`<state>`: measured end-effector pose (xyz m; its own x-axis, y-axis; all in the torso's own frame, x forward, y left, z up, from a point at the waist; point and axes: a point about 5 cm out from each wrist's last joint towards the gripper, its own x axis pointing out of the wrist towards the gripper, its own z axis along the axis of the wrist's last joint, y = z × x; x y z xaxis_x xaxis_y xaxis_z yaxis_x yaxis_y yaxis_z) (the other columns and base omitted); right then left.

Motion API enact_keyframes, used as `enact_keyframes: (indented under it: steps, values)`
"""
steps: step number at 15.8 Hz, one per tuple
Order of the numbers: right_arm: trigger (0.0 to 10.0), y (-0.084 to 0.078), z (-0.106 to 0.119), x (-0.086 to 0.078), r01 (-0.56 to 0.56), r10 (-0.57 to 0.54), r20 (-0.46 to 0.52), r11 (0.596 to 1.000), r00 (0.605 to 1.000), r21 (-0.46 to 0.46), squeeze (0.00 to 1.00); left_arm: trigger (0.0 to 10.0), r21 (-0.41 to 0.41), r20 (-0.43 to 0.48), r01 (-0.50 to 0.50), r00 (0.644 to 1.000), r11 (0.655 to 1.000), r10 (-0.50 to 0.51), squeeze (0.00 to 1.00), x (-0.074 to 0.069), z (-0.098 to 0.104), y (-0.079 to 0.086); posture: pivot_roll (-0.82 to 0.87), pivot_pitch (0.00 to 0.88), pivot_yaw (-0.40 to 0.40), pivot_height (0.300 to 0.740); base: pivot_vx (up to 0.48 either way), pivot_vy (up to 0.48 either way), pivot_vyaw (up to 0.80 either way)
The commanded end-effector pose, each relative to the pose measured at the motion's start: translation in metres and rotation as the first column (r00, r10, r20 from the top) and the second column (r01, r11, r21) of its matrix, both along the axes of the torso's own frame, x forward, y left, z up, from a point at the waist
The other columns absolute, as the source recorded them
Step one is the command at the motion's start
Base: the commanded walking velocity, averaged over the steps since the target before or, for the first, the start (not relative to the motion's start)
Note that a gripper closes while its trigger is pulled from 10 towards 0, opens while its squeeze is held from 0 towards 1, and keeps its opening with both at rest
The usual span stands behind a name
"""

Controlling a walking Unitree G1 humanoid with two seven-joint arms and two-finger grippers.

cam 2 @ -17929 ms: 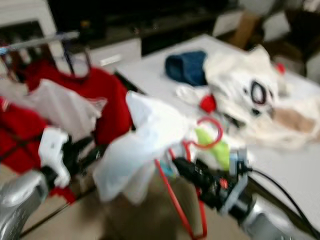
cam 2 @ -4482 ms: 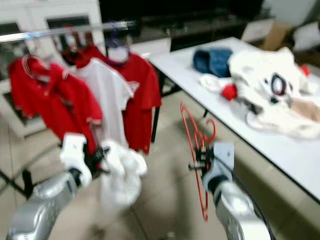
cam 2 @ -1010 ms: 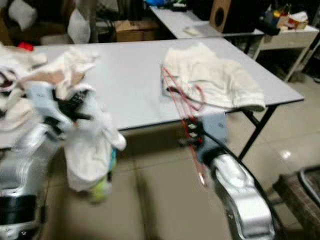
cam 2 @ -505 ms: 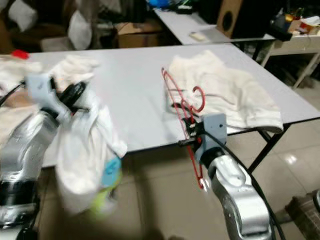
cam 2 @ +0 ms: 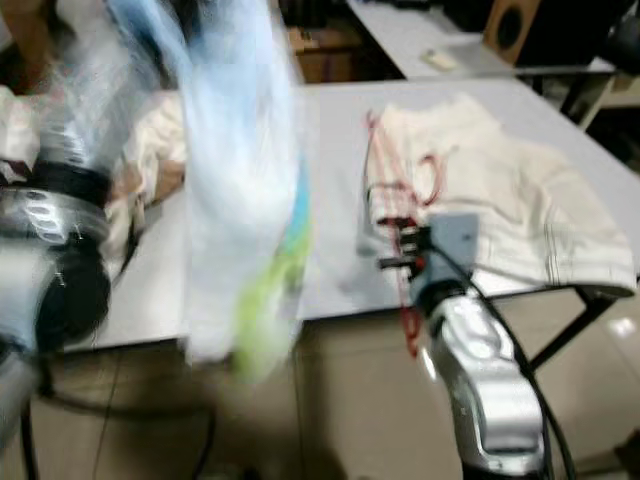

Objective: Hang hanger

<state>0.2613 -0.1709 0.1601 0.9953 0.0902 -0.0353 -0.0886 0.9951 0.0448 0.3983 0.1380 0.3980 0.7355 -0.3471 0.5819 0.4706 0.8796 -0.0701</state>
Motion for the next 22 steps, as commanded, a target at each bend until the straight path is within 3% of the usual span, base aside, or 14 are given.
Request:
enact_keyframes:
  steps: [1, 2, 3, 4, 5, 7, 8, 12, 13, 14, 15, 16, 20, 22]
  values:
    - [10.0, -0.007, 0.005, -0.003, 0.050, -0.050, 0.033, 0.999, 0.998, 0.008, 0.00, 10.0, -0.092, -0.005, -0.035, 0.999, 0.995, 0.035, 0.00, 0.002, 0.000, 0.018, -0.15, 0.000, 0.071, 0.740, 0.000, 0.000, 0.00]
    - [10.0, -0.008, 0.004, -0.006, 0.066, -0.067, 0.031, 0.998, 0.997, 0.021, 0.00, 10.0, -0.004, -0.118, -0.116, 0.986, 0.993, 0.114, 0.00, 0.012, -0.031, 0.023, -0.15, 0.000, 0.074, 0.740, 0.000, 0.000, 0.00]
    - [10.0, -0.008, 0.003, -0.006, 0.067, -0.068, 0.030, 0.997, 0.997, 0.023, 0.00, 10.0, 0.011, -0.141, -0.129, 0.982, 0.992, 0.130, 0.00, 0.014, -0.038, 0.023, -0.15, 0.000, 0.077, 0.740, 0.000, 0.000, 0.00]
    - [10.0, -0.006, 0.002, -0.006, 0.065, -0.065, 0.026, 0.998, 0.998, 0.020, 0.00, 10.0, 0.097, -0.303, -0.205, 0.926, 0.974, 0.225, 0.00, 0.022, -0.088, 0.030, -0.15, 0.000, 0.077, 0.740, 0.000, 0.000, 0.00]
    - [10.0, -0.004, 0.001, -0.006, 0.053, -0.053, 0.020, 0.999, 0.998, 0.014, 0.00, 10.0, 0.263, -0.521, -0.249, 0.776, 0.932, 0.355, 0.00, 0.020, -0.174, 0.041, -0.15, 0.000, 0.074, 0.740, 0.000, 0.000, 0.00]
    - [10.0, -0.003, 0.000, -0.005, 0.049, -0.049, 0.017, 0.999, 0.999, 0.013, 0.00, 10.0, 0.285, -0.619, -0.237, 0.694, 0.929, 0.367, 0.00, 0.009, -0.220, 0.044, -0.14, 0.000, 0.068, 0.740, 0.000, 0.000, 0.00]
    - [10.0, -0.002, -0.001, -0.005, 0.042, -0.042, 0.012, 0.999, 0.999, 0.018, 0.00, 10.0, 0.328, -0.686, -0.240, 0.604, 0.914, 0.405, 0.00, -0.004, -0.258, 0.051, -0.14, 0.000, 0.065, 0.740, 0.000, 0.000, 0.00]
    - [10.0, 0.009, -0.004, -0.006, -0.016, 0.016, -0.007, 0.999, 1.000, 0.033, 0.00, 10.0, 0.442, -0.719, -0.248, 0.477, 0.862, 0.506, 0.00, -0.026, -0.290, 0.090, -0.13, 0.000, 0.072, 0.740, 0.000, 0.000, 0.00]
    - [10.0, 0.011, -0.005, -0.007, -0.020, 0.020, -0.005, 0.999, 1.000, 0.038, 0.00, 10.0, 0.426, -0.726, -0.227, 0.492, 0.876, 0.480, 0.00, -0.028, -0.291, 0.096, -0.13, 0.000, 0.078, 0.740, 0.000, 0.000, 0.00]
    - [10.0, 0.010, -0.005, -0.009, -0.016, 0.016, -0.006, 0.999, 1.000, 0.042, 0.00, 10.0, 0.370, -0.724, -0.170, 0.564, 0.913, 0.398, 1.00, -0.029, -0.287, 0.094, -0.13, 0.000, 0.084, 0.740, 0.000, 0.000, 0.00]
    - [10.0, 0.009, -0.007, -0.011, -0.004, 0.004, -0.009, 0.999, 1.000, 0.045, 0.00, 10.0, 0.276, -0.696, -0.002, 0.689, 0.961, 0.201, 1.00, -0.033, -0.278, 0.082, -0.13, 0.000, 0.086, 0.740, 0.000, 0.000, 0.00]
    - [10.0, 0.007, -0.007, -0.012, 0.007, -0.006, -0.010, 0.999, 1.000, 0.043, 0.00, 10.0, 0.207, -0.648, 0.130, 0.761, 0.970, 0.036, 1.00, -0.044, -0.266, 0.072, -0.12, 0.000, 0.082, 0.740, 0.000, 0.000, 0.00]
    - [10.0, 0.010, -0.004, -0.006, -0.037, 0.036, 0.009, 0.999, 0.999, 0.016, 0.00, 10.0, 0.394, -0.596, 0.291, 0.803, 0.872, 0.001, 1.00, -0.068, -0.261, 0.068, -0.10, 0.000, 0.065, 0.740, 0.000, 0.000, 0.00]
    - [10.0, 0.020, 0.006, -0.011, -0.238, 0.239, 0.032, 0.971, 0.971, -0.020, 0.00, 10.0, 0.345, -0.527, 0.257, 0.849, 0.903, -0.040, 1.00, -0.069, -0.233, 0.079, -0.08, 0.000, 0.061, 0.740, 0.000, 0.000, 0.00]
